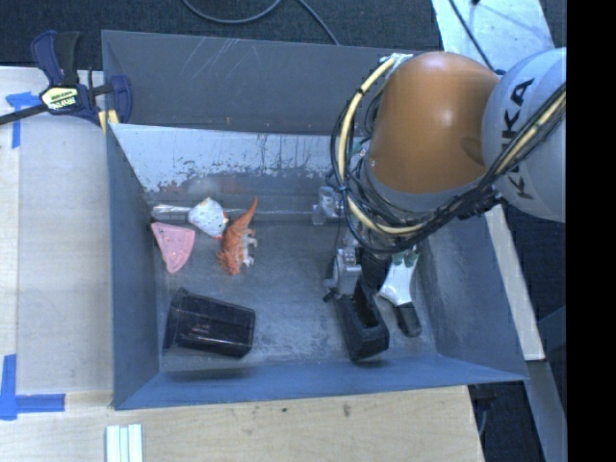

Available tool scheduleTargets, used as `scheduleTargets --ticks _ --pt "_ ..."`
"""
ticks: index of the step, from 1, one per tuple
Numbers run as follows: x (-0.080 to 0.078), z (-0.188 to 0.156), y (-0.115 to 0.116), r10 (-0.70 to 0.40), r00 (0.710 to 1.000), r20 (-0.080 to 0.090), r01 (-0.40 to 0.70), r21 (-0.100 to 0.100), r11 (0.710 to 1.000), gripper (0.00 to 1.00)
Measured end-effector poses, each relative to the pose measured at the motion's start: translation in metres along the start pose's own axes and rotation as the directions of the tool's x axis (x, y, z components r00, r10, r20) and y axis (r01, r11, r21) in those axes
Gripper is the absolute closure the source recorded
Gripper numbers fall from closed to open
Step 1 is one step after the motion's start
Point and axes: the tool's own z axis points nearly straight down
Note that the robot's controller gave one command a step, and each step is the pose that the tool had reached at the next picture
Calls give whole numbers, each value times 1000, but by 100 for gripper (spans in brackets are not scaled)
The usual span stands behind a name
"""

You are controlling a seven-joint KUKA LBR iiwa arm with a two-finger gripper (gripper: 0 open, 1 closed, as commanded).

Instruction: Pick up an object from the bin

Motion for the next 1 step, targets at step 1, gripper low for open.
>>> scheduleTargets --ticks 1 --pt "-1 -5 0 1 1000 9 -1 -1 1000 0"
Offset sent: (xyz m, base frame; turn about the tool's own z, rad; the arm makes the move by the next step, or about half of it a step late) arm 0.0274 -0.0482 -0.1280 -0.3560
